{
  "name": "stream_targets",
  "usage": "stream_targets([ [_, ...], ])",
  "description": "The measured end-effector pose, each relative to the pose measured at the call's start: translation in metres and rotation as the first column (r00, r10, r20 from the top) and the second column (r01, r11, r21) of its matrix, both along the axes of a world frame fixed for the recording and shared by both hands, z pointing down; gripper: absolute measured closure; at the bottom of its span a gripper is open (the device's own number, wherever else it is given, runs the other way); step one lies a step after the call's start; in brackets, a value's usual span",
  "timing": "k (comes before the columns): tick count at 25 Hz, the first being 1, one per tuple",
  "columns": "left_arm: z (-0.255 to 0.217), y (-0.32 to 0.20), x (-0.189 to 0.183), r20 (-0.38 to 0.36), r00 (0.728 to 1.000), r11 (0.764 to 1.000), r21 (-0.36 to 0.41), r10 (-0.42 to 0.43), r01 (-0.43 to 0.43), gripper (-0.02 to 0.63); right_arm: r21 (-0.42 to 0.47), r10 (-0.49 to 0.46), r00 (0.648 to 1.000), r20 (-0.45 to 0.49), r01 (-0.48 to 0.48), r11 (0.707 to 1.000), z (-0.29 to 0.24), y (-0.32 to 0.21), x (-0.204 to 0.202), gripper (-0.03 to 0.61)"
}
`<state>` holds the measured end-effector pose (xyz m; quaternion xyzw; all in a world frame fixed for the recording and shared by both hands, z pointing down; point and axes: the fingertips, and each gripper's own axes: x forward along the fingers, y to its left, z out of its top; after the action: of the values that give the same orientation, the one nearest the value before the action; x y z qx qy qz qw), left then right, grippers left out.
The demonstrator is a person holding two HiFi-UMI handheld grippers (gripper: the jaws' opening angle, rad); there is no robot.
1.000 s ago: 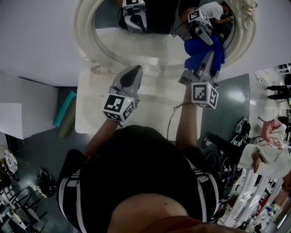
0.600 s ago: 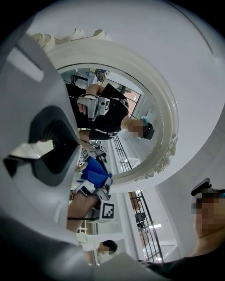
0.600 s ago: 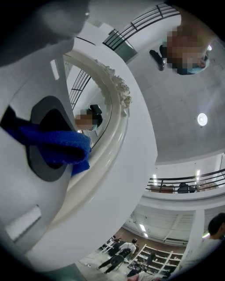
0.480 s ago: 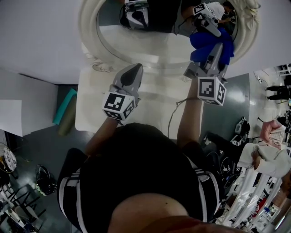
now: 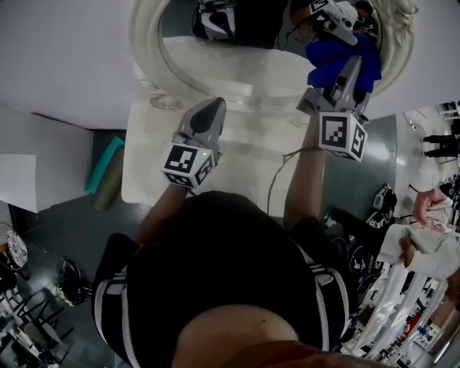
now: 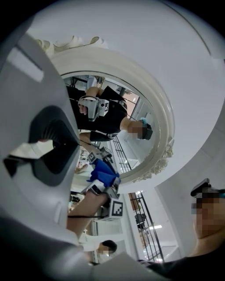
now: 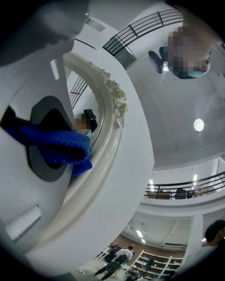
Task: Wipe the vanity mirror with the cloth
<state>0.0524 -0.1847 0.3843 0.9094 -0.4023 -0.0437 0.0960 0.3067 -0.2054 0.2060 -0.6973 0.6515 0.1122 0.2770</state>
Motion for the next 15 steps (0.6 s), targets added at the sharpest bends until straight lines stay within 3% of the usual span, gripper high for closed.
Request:
stream_targets([
  [15,-0.001,0.002,-0.015,-0.009,1.0,1.0,0.001,-0.002,0.002,0.604,0.038,-0.025,0.998,-0.065,0.028,0.999,-0.04,-0.006,-0.033,0.537],
])
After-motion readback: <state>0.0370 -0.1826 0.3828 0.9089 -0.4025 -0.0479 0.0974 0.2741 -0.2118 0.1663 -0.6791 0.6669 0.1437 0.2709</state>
